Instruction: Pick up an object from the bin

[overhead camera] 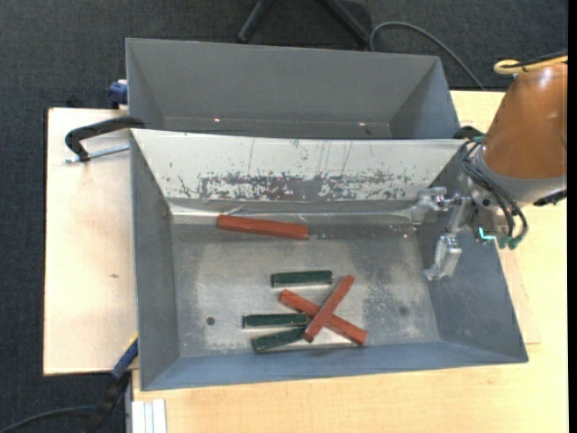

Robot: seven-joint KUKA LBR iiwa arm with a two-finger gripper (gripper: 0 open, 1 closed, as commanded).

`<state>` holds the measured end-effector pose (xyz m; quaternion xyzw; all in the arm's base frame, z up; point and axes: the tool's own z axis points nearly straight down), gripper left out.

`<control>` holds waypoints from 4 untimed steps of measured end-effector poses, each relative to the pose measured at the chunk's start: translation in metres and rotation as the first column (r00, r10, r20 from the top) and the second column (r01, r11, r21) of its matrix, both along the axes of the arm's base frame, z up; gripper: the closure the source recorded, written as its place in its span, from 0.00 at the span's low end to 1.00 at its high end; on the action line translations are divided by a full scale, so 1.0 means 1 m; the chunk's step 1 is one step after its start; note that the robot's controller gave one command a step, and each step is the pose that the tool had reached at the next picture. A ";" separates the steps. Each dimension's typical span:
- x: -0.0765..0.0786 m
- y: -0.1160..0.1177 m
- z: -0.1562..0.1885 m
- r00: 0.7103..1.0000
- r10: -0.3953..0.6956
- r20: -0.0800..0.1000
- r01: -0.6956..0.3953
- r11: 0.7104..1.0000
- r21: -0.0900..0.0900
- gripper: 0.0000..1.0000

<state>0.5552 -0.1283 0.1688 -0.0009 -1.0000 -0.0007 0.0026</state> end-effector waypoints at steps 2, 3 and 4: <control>-0.002 0.189 -0.066 0.929 0.370 0.016 -0.370 0.929 0.000 0.00; -0.005 0.182 -0.055 0.967 0.253 0.012 -0.253 0.968 -0.001 0.00; -0.020 0.185 -0.099 0.989 0.148 0.003 -0.148 0.989 0.000 0.00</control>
Offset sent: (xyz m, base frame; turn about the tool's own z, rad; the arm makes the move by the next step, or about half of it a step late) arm -0.0207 0.1199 -0.0988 -0.3039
